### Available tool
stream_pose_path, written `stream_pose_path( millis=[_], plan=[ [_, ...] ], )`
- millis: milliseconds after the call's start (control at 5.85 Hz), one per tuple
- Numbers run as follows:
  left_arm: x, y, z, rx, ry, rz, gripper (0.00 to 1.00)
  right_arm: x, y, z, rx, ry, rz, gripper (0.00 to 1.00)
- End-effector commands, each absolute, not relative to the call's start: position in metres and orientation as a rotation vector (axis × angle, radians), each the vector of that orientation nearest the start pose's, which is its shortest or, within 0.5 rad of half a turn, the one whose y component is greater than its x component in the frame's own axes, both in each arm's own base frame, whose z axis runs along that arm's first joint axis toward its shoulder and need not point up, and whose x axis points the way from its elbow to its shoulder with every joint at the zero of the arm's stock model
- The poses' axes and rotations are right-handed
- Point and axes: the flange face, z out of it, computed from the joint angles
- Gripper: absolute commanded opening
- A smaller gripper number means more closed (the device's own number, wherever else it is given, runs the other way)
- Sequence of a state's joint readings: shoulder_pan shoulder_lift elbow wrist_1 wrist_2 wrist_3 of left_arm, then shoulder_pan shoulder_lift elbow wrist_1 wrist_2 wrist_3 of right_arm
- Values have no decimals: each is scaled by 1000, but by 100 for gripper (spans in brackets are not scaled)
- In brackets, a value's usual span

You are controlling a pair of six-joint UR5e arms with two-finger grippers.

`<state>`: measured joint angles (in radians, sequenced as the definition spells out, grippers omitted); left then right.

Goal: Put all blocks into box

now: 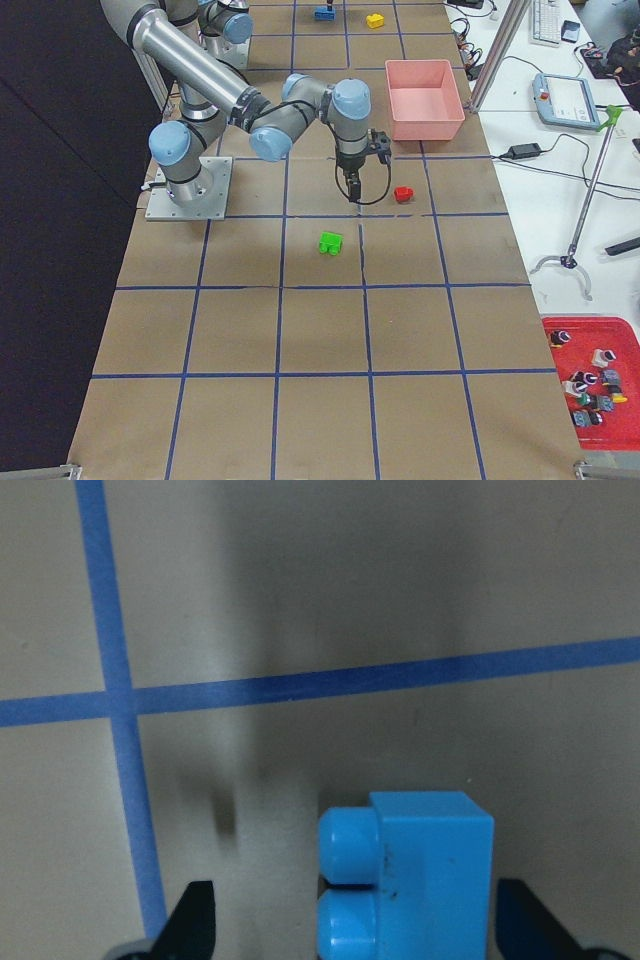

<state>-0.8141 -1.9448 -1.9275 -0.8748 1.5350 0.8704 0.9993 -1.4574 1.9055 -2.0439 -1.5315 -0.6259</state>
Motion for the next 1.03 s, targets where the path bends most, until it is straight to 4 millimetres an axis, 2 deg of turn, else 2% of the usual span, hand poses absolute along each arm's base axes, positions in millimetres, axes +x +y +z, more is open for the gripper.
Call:
stream_pose_path(
  millis=[0,171,342,513,855],
  plan=[
    [259,-496,199,219,3174,-20,100,-215,-502,255,136,3115,-43,100],
    [260,-496,191,226,3182,0,100,-227,-488,241,124,3105,-25,99],
    [261,-495,187,239,3185,12,100,-227,-469,215,162,3108,-47,99],
    [260,-493,185,229,3187,24,100,-223,-463,205,167,3111,-53,99],
    [254,-481,172,220,3210,60,100,-223,-460,202,165,3112,-31,99]
  ],
)
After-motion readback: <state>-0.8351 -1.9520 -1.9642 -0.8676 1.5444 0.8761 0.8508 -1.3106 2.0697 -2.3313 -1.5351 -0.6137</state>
